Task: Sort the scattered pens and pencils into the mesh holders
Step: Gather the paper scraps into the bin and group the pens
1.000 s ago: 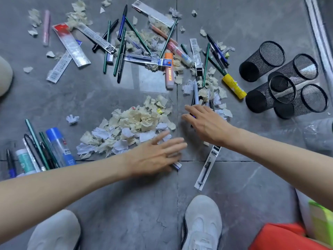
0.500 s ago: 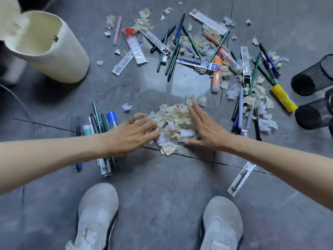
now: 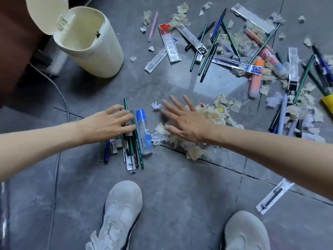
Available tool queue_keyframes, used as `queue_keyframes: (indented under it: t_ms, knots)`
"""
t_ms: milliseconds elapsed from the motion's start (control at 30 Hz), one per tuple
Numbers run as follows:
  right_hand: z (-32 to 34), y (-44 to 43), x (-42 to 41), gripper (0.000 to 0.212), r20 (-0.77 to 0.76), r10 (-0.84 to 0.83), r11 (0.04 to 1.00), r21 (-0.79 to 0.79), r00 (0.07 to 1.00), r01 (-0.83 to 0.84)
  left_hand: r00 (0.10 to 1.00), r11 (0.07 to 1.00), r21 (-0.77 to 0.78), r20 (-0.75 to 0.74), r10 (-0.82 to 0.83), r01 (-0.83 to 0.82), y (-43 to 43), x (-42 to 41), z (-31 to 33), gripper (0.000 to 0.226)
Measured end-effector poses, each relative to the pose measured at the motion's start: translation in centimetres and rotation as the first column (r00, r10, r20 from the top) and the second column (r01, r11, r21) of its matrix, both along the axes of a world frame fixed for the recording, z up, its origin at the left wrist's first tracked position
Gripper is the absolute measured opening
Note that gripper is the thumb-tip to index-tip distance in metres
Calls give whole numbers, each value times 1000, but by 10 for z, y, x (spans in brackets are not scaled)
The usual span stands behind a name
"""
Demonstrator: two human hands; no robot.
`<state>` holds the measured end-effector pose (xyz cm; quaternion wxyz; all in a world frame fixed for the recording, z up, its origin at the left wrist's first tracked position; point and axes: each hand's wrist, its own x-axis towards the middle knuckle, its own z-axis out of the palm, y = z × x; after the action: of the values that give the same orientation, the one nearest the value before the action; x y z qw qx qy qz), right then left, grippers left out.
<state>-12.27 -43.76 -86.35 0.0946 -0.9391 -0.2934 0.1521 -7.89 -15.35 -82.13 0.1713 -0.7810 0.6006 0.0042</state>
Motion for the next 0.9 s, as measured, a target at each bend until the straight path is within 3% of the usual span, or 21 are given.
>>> queue_keyframes:
  t_ms: [133,233,300,367,433,500,633,700,800,900]
  knots:
    - [0,30,27,66,-57,148,988,-36,987,-151,977,977,-44,-38,208,-210,-16,-6,-1,50]
    - [-3,30,32,64,-101,157,983,-75,982,-165,905,901,-151,-199,376,-407,-38,-20,-5,55]
    - [-5,17,29,63,-71,132,986,-95,989,-139,759,761,-219,-436,483,-610,-61,-43,-11,59]
    - [-6,-1,19,60,-34,78,994,-77,996,-80,519,535,-223,-691,503,-815,-91,-71,-16,56]
    - [-4,-19,6,54,18,-1,1000,-18,1000,1,290,311,-161,-854,431,-937,-127,-99,-21,59]
    - [-2,-35,-9,51,81,-122,990,76,989,116,159,160,-98,-891,425,-982,-157,-116,-31,64]
    - [-2,-72,-31,56,132,-428,890,234,894,392,37,-30,-73,-766,641,-997,-181,-114,-56,65]
    - [-7,-89,-35,57,33,-583,788,265,811,556,33,-46,-86,-742,670,-995,-184,-109,-66,62]
    - [-14,-98,-40,60,-217,-704,619,280,676,734,174,64,-163,-853,491,-984,-200,-103,-66,56]
    - [-17,-86,-46,64,-324,-631,634,307,705,709,249,114,-224,-915,318,-968,-215,-96,-62,56]
